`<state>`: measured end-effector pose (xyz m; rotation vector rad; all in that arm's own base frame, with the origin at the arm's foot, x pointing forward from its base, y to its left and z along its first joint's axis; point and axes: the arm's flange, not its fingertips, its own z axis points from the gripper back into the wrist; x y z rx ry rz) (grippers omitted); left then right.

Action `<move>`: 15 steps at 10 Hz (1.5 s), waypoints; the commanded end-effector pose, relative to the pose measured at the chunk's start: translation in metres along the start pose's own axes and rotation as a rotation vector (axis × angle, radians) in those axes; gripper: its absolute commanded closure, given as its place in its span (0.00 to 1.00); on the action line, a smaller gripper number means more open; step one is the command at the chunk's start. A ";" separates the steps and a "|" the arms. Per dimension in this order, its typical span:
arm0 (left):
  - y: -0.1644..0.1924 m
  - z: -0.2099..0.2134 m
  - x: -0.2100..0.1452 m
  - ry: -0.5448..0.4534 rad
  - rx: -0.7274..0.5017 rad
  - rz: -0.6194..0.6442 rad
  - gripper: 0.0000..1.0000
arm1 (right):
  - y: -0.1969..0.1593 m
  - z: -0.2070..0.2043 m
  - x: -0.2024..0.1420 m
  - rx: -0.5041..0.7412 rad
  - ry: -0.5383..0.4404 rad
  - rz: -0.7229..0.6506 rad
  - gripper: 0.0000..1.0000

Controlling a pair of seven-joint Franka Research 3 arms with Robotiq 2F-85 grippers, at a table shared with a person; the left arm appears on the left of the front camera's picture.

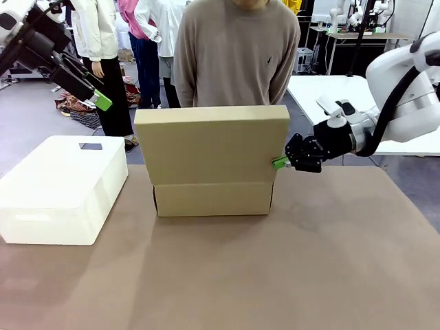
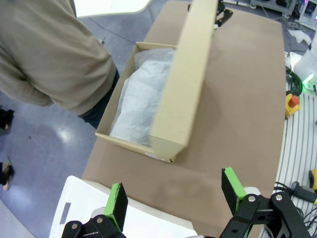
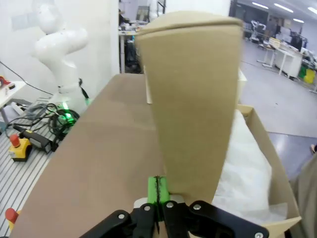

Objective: Pack the shoes into the box.
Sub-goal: Close the Shoes Box, then press down on the lid of the Shoes Box.

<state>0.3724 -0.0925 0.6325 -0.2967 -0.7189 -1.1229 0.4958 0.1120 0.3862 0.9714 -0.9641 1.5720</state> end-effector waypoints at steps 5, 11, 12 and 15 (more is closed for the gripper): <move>0.000 0.001 0.000 -0.013 -0.010 0.004 0.00 | -0.030 -0.004 0.033 -0.158 0.107 -0.041 1.00; 0.000 0.001 0.000 -0.013 -0.010 0.004 0.00 | -0.032 0.002 0.031 -0.128 0.104 -0.039 1.00; 0.000 0.001 0.000 -0.013 -0.010 0.004 0.00 | -0.032 0.002 0.031 -0.128 0.104 -0.039 1.00; 0.000 0.001 0.000 -0.013 -0.010 0.004 0.00 | -0.032 0.002 0.031 -0.128 0.104 -0.039 1.00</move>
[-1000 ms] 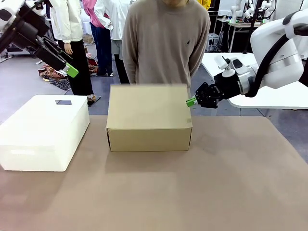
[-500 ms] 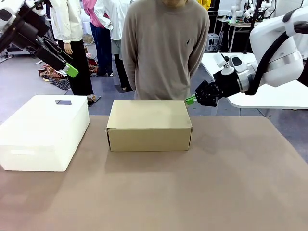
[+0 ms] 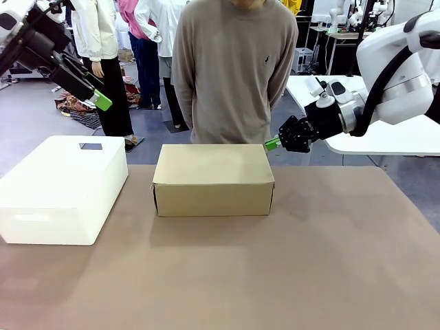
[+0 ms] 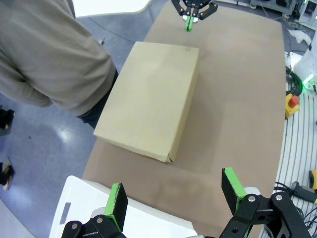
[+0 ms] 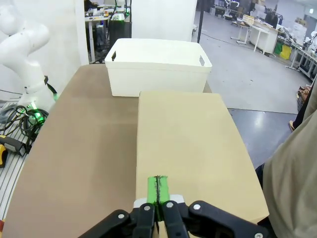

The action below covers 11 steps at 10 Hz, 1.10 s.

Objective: Pack the shoes into the box.
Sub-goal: Press down on the lid of the Shoes Box.

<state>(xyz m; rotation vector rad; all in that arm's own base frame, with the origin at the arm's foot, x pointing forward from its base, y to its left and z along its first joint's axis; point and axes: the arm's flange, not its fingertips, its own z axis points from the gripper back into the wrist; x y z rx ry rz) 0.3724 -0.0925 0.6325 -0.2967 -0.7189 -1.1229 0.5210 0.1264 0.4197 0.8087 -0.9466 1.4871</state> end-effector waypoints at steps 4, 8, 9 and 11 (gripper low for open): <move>0.000 0.000 0.000 0.000 0.000 0.000 0.00 | 0.000 0.000 0.000 0.000 0.000 0.000 1.00; -0.004 -0.006 0.027 0.073 0.011 0.082 0.00 | 0.020 0.005 0.048 0.003 0.060 -0.097 0.36; -0.004 -0.011 0.031 0.074 0.013 0.094 0.00 | 0.025 0.006 0.059 0.003 0.091 -0.134 0.17; -0.002 -0.024 0.035 0.094 0.001 0.112 0.00 | 0.035 0.004 0.072 -0.021 0.181 -0.197 0.00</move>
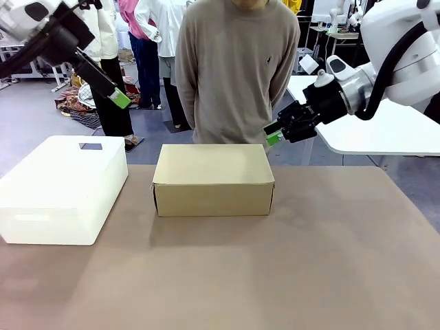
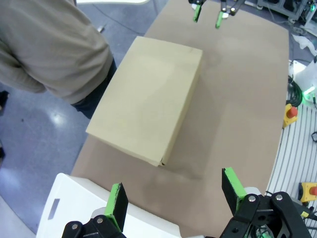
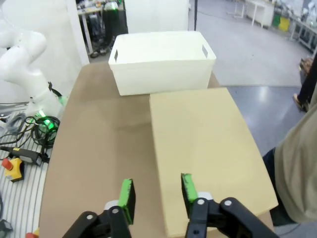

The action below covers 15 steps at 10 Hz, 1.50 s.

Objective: Pack the shoes into the box.
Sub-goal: Press down on the lid of the Shoes Box.

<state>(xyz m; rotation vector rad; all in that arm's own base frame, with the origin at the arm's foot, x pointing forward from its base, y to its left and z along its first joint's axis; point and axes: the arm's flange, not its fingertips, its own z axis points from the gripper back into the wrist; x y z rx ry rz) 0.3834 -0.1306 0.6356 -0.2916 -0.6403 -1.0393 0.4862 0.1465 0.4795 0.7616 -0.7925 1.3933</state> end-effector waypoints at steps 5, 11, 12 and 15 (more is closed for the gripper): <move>0.005 -0.026 0.004 0.025 0.045 0.078 0.00 | 0.048 -0.001 0.026 -0.142 0.276 -0.213 0.00; 0.009 -0.031 0.005 0.017 0.026 0.062 0.00 | 0.058 0.002 0.026 -0.139 0.326 -0.228 0.00; 0.009 -0.031 0.005 0.017 0.026 0.062 0.00 | 0.058 0.002 0.026 -0.139 0.326 -0.228 0.00; 0.009 -0.035 0.007 0.015 0.032 0.060 0.00 | 0.061 0.003 0.024 -0.129 0.334 -0.249 0.00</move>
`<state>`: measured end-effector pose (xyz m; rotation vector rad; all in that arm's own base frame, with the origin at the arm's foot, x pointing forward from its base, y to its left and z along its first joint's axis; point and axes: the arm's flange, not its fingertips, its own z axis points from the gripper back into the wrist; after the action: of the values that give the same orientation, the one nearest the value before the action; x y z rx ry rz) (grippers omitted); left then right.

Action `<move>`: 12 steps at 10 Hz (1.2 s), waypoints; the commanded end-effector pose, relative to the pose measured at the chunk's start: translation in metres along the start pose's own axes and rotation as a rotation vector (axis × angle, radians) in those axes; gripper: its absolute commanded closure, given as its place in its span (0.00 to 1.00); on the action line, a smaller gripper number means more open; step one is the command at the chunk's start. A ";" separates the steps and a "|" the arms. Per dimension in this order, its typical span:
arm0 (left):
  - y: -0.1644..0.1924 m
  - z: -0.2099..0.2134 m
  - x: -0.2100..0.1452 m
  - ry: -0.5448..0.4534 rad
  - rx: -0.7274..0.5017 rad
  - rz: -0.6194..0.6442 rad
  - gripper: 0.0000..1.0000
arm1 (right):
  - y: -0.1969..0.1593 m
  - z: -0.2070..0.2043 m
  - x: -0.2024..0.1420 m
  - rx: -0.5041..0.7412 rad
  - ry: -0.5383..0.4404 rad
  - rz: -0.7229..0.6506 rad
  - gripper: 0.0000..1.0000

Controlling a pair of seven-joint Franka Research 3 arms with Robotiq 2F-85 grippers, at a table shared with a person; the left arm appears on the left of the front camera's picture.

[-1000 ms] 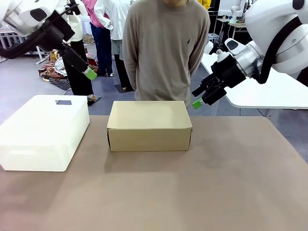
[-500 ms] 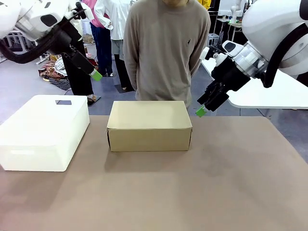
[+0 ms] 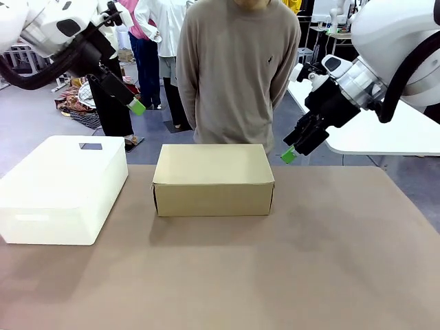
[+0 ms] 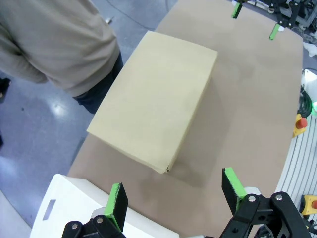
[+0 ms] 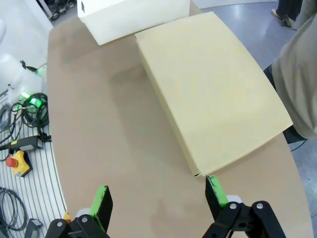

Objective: Pack the shoes into the box.
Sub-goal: Press down on the lid of the Shoes Box.

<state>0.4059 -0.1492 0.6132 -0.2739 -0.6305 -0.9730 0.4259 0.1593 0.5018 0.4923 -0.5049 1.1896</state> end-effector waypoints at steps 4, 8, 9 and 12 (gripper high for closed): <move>-0.003 -0.047 0.033 0.042 0.068 0.077 0.38 | 0.054 0.044 0.014 -0.255 0.111 -0.273 0.00; -0.007 -0.085 0.054 0.042 0.089 0.116 1.00 | 0.093 0.047 0.009 -0.373 0.168 -0.313 0.00; -0.008 -0.095 0.058 0.059 0.089 0.121 1.00 | 0.100 0.048 0.006 -0.399 0.166 -0.318 0.00; -0.005 -0.135 0.074 0.122 0.075 0.147 1.00 | 0.115 0.054 -0.002 -0.484 0.147 -0.342 0.00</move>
<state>0.4711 -0.2591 0.5474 -0.2035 -0.5423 -0.8434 0.3182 0.1599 0.5586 0.1025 -0.4964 0.7855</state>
